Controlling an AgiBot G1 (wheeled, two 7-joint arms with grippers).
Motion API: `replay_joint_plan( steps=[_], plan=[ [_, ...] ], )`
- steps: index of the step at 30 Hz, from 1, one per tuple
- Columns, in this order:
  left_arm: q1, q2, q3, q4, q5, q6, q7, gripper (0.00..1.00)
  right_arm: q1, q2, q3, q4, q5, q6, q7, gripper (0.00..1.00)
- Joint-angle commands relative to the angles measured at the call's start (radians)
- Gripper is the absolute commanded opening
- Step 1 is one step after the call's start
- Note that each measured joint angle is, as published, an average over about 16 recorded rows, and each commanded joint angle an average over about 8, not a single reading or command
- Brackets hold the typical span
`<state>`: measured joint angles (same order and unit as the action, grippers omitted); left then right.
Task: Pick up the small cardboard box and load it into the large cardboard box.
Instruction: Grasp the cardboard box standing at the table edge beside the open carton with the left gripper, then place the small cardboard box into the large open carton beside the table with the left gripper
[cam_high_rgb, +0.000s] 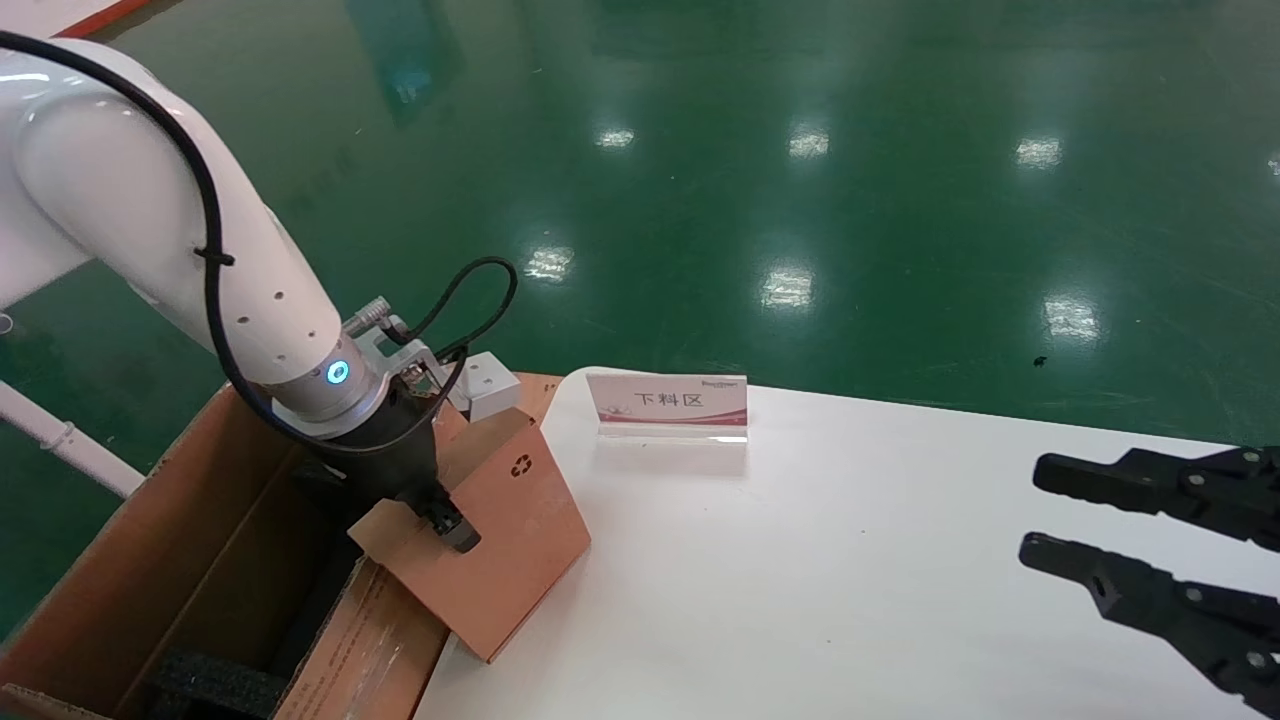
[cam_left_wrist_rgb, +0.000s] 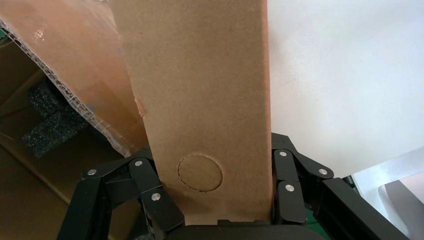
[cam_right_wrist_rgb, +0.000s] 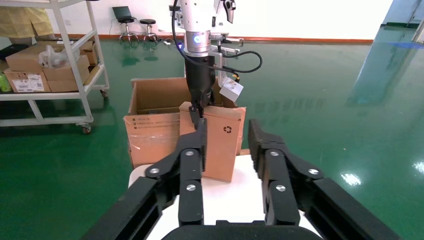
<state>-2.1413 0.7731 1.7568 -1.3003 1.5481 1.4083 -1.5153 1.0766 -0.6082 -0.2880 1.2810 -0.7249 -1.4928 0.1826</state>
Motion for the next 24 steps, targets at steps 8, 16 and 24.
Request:
replay_joint_plan(
  steps=[8, 16, 24],
  plan=[
    [-0.139, -0.038, -0.057, -0.05, -0.037, 0.06, 0.007, 0.0, 0.0, 0.0, -0.001, 0.0, 0.0, 0.0, 0.0, 0.0],
    [-0.331, -0.095, -0.1, -0.052, -0.064, 0.144, 0.062, 0.0, 0.0, 0.0, -0.001, -0.001, 0.001, 0.0, -0.001, 0.0],
    [-0.543, -0.166, -0.009, -0.045, -0.078, 0.183, 0.121, 0.0, 0.001, 0.0, -0.002, -0.001, 0.001, 0.0, -0.001, 0.0]
  ],
)
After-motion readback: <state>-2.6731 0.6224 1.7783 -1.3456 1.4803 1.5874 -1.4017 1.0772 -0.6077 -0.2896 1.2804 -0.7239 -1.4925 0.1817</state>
